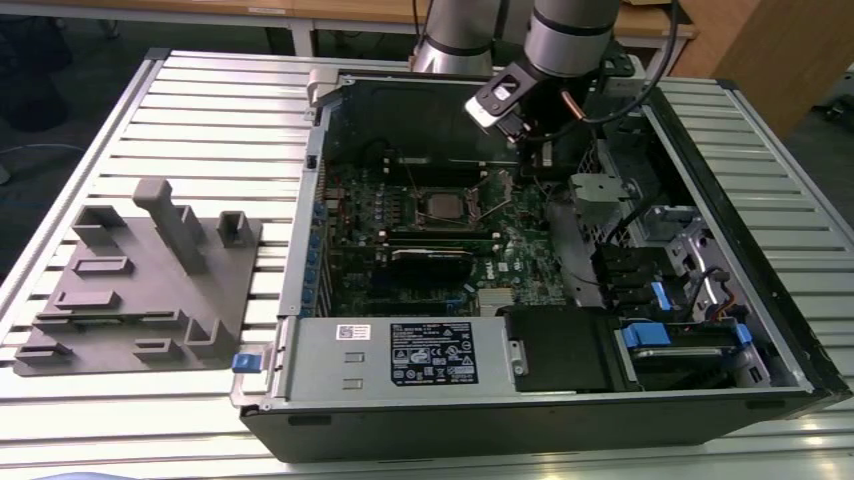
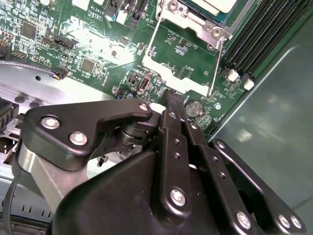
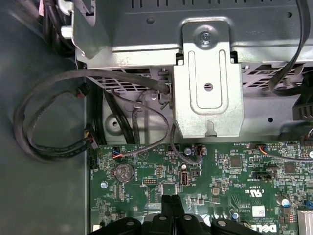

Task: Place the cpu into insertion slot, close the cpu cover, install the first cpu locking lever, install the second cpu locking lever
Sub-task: 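Close the cpu cover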

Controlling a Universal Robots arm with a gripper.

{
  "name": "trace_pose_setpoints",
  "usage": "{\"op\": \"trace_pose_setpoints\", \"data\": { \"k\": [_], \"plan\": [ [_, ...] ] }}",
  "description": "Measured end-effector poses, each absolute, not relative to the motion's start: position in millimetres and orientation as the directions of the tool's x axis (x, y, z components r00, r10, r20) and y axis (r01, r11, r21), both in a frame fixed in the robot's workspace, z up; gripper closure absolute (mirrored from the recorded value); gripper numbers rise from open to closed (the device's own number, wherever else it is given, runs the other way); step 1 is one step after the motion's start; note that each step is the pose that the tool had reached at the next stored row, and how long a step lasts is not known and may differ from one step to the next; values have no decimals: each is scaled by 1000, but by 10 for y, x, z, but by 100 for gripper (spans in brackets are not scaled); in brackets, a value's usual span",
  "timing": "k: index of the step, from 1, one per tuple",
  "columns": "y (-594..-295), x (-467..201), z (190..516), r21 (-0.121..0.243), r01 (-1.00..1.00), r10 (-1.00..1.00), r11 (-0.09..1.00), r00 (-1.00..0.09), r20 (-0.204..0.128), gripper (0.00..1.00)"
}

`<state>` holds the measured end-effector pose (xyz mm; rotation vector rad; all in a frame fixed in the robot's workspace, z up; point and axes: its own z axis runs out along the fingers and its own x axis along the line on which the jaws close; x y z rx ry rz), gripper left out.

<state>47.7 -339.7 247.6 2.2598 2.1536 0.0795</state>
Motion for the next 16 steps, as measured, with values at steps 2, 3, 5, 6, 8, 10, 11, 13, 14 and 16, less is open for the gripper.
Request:
{"op": "trace_pose_setpoints", "data": {
  "k": [2, 3, 5, 6, 8, 10, 11, 13, 14, 16],
  "plan": [
    [-3397, 477, 2455, 49, 998, 999, -49, 48, 24, 89],
    [-3397, 477, 2445, 49, 998, 999, -49, 48, 24, 89],
    [-3397, 477, 2432, 49, 998, 999, -49, 48, 24, 89],
    [-3398, 477, 2432, 49, 998, 999, -49, 48, 23, 89],
    [-3397, 468, 2430, 49, 998, 999, -49, 48, 23, 89],
    [-3397, 432, 2430, 51, 998, 999, -49, 47, 24, 89],
    [-3397, 409, 2430, 53, 997, 999, -49, 47, 24, 89],
    [-3397, 341, 2430, 59, 997, 999, -49, 47, 24, 89],
    [-3397, 298, 2429, 63, 997, 999, -49, 47, 24, 89],
    [-3398, 209, 2429, 72, 996, 999, -48, 47, 24, 89]
  ]
}}
